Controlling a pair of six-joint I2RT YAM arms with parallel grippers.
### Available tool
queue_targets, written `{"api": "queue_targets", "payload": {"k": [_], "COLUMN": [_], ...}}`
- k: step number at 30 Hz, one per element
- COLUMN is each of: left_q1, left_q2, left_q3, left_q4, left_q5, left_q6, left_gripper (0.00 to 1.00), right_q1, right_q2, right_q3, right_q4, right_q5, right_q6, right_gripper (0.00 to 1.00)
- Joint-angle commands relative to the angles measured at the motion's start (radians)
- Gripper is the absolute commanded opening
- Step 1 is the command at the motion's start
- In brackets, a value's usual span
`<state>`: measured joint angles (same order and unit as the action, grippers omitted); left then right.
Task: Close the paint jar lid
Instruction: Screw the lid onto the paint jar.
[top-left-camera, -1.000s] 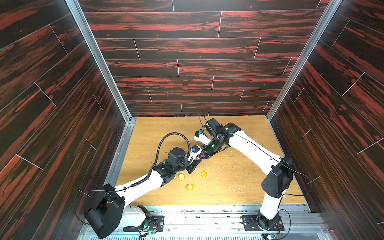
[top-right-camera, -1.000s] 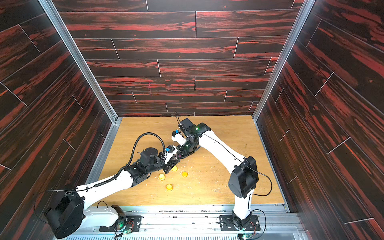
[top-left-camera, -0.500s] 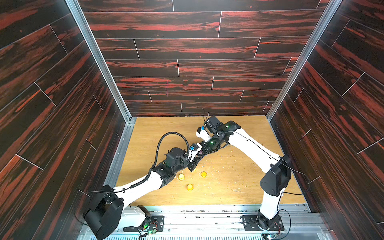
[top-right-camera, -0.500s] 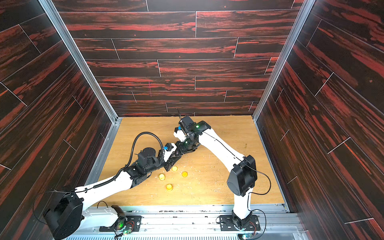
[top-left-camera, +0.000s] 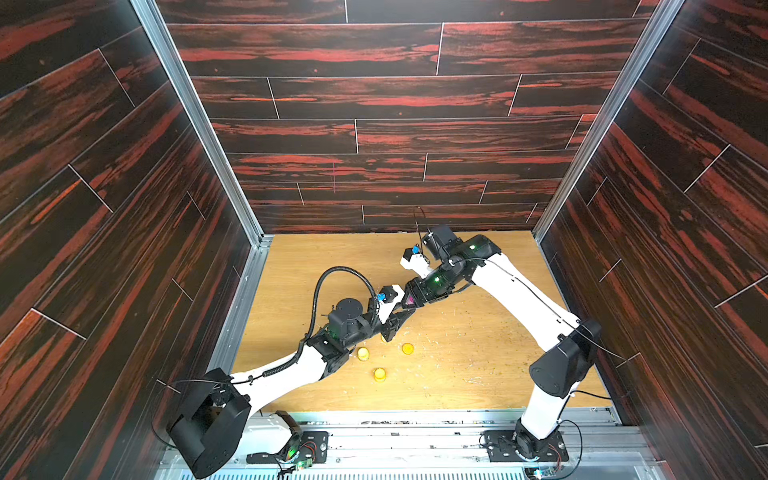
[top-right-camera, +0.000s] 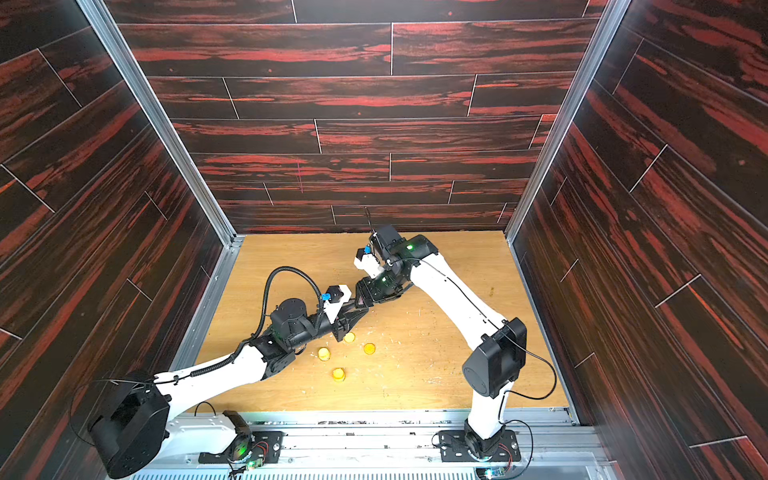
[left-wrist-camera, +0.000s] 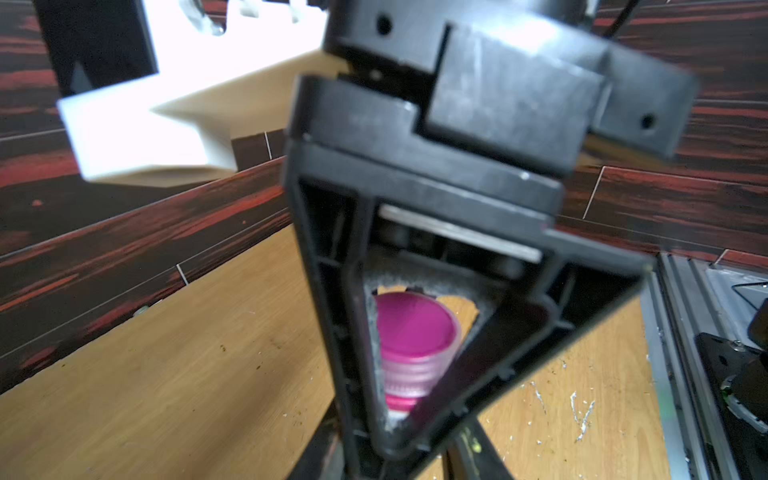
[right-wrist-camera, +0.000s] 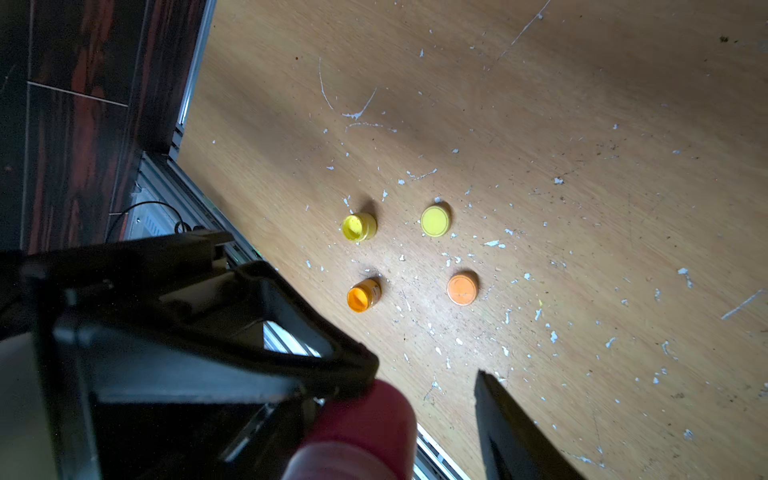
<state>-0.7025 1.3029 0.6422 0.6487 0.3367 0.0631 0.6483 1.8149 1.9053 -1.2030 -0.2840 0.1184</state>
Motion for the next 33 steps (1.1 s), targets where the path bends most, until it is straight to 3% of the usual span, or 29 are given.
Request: {"api": "queue_targets", "payload": {"k": [1, 33], "left_q1": [-0.006, -0.006], "left_q2": [0.003, 0.069], "left_q3": [-0.003, 0.014], "left_q4": [0.050, 0.078], "left_q5": [0.051, 0.044], "left_q6": [-0.009, -0.025], "left_gripper": [0.16, 0.16], "right_q1": [-0.033, -0.017], "right_q2": [-0.024, -0.007], "right_q3": [0.042, 0.105], "right_q4": [-0.034, -0.047], "right_q5": [0.048, -0.048], "right_q6": [-0.051, -0.060], "right_gripper": [0.66, 0.68]}}
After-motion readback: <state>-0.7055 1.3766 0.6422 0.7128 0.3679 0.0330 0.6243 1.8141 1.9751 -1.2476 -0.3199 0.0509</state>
